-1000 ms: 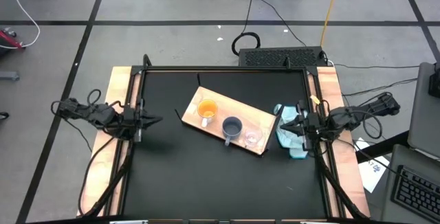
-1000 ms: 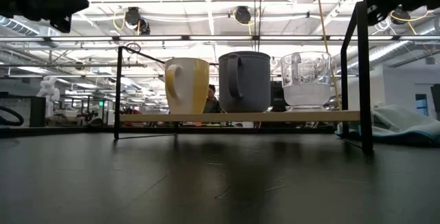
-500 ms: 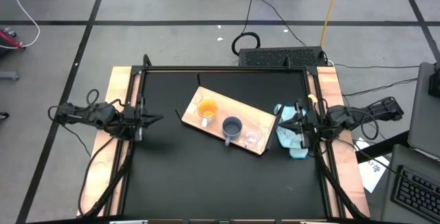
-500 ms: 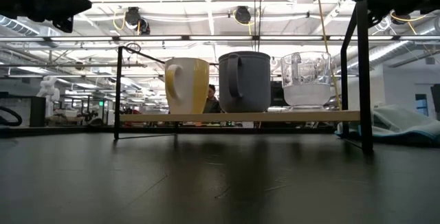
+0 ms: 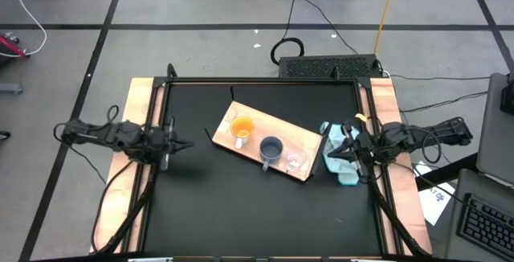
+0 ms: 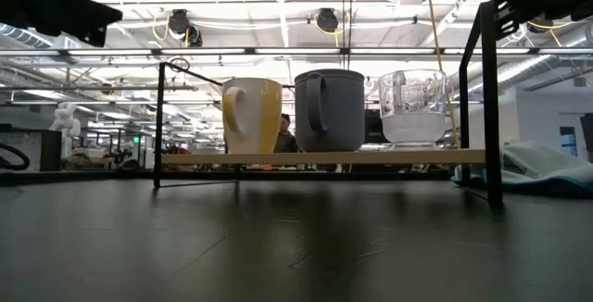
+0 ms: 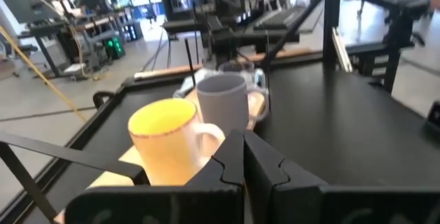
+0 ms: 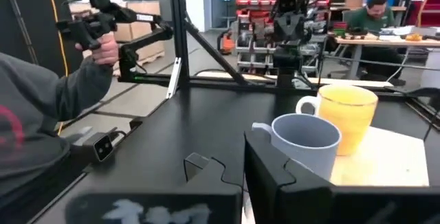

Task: Stack small to large cups/mugs on shelf
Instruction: Return to Home Position

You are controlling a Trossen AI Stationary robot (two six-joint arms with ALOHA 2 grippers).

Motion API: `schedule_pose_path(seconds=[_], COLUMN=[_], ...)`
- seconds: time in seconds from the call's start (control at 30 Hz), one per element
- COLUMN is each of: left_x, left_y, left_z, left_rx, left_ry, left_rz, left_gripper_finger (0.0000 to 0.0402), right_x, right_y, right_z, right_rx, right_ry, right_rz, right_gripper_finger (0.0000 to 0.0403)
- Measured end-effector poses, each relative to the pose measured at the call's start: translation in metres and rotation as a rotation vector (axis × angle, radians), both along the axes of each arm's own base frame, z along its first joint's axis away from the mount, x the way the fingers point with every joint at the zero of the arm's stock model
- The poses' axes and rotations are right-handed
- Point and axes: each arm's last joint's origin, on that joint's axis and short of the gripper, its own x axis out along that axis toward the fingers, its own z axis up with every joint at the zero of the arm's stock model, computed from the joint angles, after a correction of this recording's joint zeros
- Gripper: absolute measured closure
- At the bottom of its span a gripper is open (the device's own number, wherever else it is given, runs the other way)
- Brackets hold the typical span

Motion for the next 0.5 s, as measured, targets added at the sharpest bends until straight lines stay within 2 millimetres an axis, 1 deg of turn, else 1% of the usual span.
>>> schedule_pose_path(seconds=[0.1,0.23,0.37,0.5], left_x=[0.005,0.008,0.005,0.0], left_y=[-0.001,0.0,0.002,0.004], left_z=[-0.003,-0.004,0.0,0.005], left_rx=[0.015,0.011,-0.003,0.004], left_ry=[0.041,0.059,0.007,-0.051], left_rz=[0.004,0.06,0.06,0.065], left_gripper_finger=[0.0401,0.0401,0.0401,0.0401], right_x=[-0.006,-0.016,-0.022,-0.018], right_y=[-0.001,-0.003,-0.004,-0.004], right_z=[0.003,0.006,-0.002,-0.011], right_rx=[0.0,-0.033,-0.038,-0.042], right_ry=[-0.045,-0.132,-0.179,-0.145], right_rz=[-0.002,-0.003,-0.005,-0.003], right_gripper_finger=[0.0403,0.0403,0.0403,0.0403])
